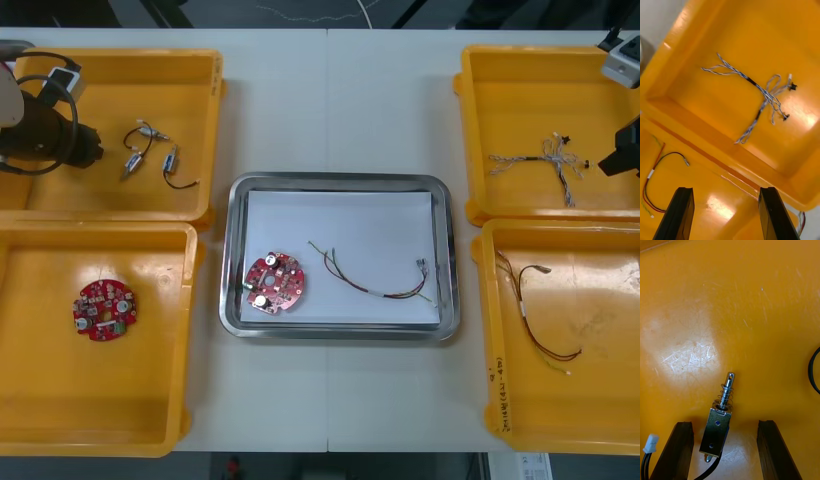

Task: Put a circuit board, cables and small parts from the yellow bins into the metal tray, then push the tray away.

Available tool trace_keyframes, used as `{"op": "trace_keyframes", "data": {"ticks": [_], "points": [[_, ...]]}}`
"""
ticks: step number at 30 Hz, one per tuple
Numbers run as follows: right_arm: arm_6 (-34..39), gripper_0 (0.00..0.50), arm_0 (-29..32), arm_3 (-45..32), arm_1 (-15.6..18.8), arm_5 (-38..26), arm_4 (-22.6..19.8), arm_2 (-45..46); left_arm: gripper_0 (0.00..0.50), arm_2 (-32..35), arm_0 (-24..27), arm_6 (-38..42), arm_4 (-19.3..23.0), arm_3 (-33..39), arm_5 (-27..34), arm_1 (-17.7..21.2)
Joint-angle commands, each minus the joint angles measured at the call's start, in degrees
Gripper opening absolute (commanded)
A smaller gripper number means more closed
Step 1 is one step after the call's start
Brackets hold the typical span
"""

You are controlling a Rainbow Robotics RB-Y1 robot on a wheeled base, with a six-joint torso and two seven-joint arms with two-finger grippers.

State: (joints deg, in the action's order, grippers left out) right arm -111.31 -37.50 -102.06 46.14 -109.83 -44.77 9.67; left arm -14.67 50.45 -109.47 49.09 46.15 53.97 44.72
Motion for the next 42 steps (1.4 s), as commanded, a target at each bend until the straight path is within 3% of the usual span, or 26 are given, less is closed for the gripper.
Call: {"op": "trace_keyframes", "data": {"ticks": [1,14,24,30,35,42], "points": [[-1.98,0.500,-1.17,4.23,2.03,-0.17,0.73,3.25,0.000,-0.18,-0.97,-5.40,0.48,0.43,-0.71,-0.77],[0.75,0.500,-8.21,21.29,-0.43,-0.17,3.02,3.42,0.000,0.26,-0.45,-5.05,0.57,0.43,0.43,-0.25],[12.35,0.500,-10.58,24.71,-2.90,2.60,5.22,-1.94,0.000,5.97,-0.09,-3.03,-0.84,5.70,11.50,2.30],[18.50,0.500,-10.67,25.33,-5.36,6.29,6.36,-3.52,0.000,6.23,-0.18,3.57,-3.47,11.42,18.10,3.62],[17.80,0.500,-12.34,30.25,-5.97,9.72,7.06,-3.52,0.000,6.23,-0.09,11.92,-7.87,18.36,24.78,3.62],[16.83,0.500,-13.92,35.70,-6.67,14.55,7.94,-3.52,0.000,6.85,-0.18,23.34,-10.33,28.38,35.06,3.27]]}}
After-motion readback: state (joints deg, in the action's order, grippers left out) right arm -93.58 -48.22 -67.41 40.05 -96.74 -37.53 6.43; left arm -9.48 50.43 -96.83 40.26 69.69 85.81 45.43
